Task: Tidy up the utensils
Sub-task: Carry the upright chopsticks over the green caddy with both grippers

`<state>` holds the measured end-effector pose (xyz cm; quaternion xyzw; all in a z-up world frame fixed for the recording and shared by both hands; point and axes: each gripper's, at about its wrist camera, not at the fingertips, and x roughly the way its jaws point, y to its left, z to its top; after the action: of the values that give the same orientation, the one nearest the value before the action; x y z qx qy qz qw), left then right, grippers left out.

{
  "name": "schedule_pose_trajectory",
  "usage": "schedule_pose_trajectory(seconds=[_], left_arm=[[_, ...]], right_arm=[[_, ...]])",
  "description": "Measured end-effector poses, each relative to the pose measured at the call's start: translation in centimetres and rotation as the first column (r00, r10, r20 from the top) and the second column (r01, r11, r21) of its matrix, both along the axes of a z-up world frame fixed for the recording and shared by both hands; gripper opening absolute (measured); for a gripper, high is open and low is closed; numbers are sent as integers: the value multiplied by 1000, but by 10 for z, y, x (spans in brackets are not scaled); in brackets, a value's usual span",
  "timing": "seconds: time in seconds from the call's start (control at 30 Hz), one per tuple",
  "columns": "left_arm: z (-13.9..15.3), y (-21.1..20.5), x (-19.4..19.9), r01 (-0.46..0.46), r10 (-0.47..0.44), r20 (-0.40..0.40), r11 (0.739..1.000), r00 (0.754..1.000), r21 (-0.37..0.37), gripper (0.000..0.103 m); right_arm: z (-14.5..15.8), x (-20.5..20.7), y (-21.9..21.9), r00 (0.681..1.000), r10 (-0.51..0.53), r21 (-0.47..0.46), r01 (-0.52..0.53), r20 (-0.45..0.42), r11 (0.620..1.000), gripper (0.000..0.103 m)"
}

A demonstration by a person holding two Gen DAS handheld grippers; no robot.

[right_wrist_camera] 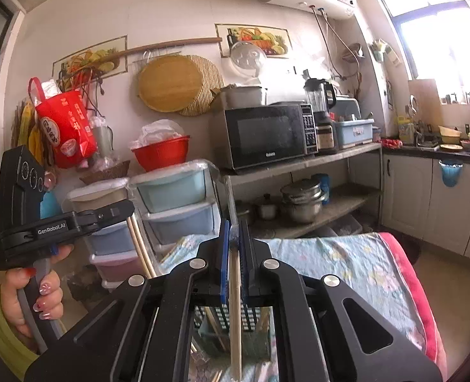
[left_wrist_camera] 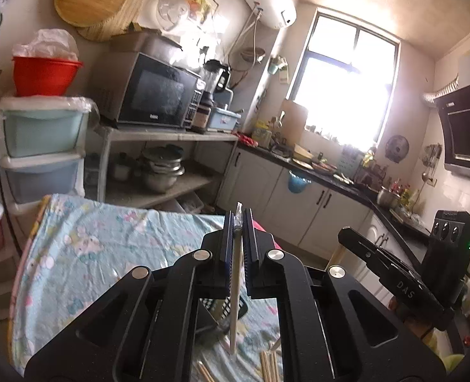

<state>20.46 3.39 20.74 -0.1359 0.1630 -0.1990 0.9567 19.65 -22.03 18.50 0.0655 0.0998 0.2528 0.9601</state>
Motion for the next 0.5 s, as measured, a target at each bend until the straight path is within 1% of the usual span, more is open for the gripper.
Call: schedule_pose_trajectory(seconds=[0.3, 0.43, 0.5], left_arm=[[16, 15, 6, -73, 72, 52, 997, 996, 11, 3], [19, 22, 8, -112, 110, 75, 994, 991, 21, 3], [20, 25, 9, -142, 138, 95, 989, 986, 38, 3]], right_arm=[[19, 17, 20, 999, 20, 21, -20, 26, 1000, 6], [24, 26, 28, 999, 29, 33, -30, 40, 999, 6], [25, 30, 31, 998, 38, 46, -41, 51, 998, 6]])
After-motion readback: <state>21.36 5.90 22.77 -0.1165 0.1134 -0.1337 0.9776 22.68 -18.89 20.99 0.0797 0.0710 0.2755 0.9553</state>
